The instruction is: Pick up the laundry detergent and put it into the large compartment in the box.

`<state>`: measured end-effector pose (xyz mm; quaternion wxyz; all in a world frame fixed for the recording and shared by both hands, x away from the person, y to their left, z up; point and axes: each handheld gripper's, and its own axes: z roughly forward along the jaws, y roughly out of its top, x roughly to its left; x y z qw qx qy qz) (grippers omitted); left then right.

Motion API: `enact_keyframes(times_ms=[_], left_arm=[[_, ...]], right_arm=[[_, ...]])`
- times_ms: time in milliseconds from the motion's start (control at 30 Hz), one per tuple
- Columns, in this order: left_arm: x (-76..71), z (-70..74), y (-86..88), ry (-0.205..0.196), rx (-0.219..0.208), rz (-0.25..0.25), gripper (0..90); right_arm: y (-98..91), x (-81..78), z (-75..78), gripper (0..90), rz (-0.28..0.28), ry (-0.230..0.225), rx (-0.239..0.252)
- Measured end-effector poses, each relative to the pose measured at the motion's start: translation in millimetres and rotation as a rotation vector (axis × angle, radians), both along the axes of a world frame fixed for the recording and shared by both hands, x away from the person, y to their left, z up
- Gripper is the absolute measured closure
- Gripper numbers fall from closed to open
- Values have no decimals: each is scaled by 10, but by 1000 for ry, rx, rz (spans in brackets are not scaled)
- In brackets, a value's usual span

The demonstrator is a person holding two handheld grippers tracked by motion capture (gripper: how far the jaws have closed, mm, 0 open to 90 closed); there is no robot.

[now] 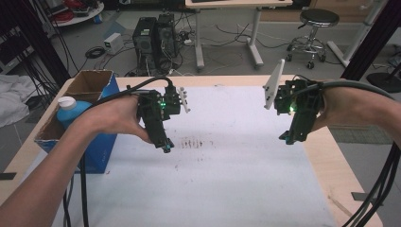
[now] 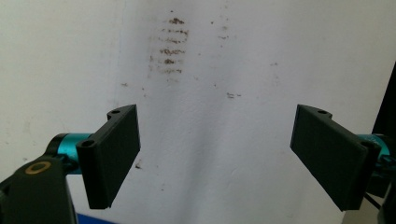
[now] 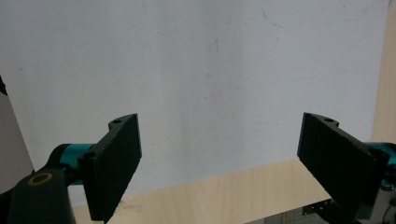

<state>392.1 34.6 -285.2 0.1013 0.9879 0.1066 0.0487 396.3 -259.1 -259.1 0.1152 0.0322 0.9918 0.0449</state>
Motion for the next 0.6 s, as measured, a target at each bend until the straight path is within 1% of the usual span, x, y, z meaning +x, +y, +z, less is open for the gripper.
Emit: enact_keyframes(times_ms=[67, 233, 600], left_arm=[[-5, -24, -8, 5, 13, -7, 160], [-18, -67, -35, 16, 12, -8, 160], [-7, -75, -51, 20, 12, -15, 160]], right_arm=[[13, 3, -3, 129, 2, 1, 2], [28, 1, -9, 129, 13, -1, 0], [-21, -11, 7, 129, -6, -4, -3]])
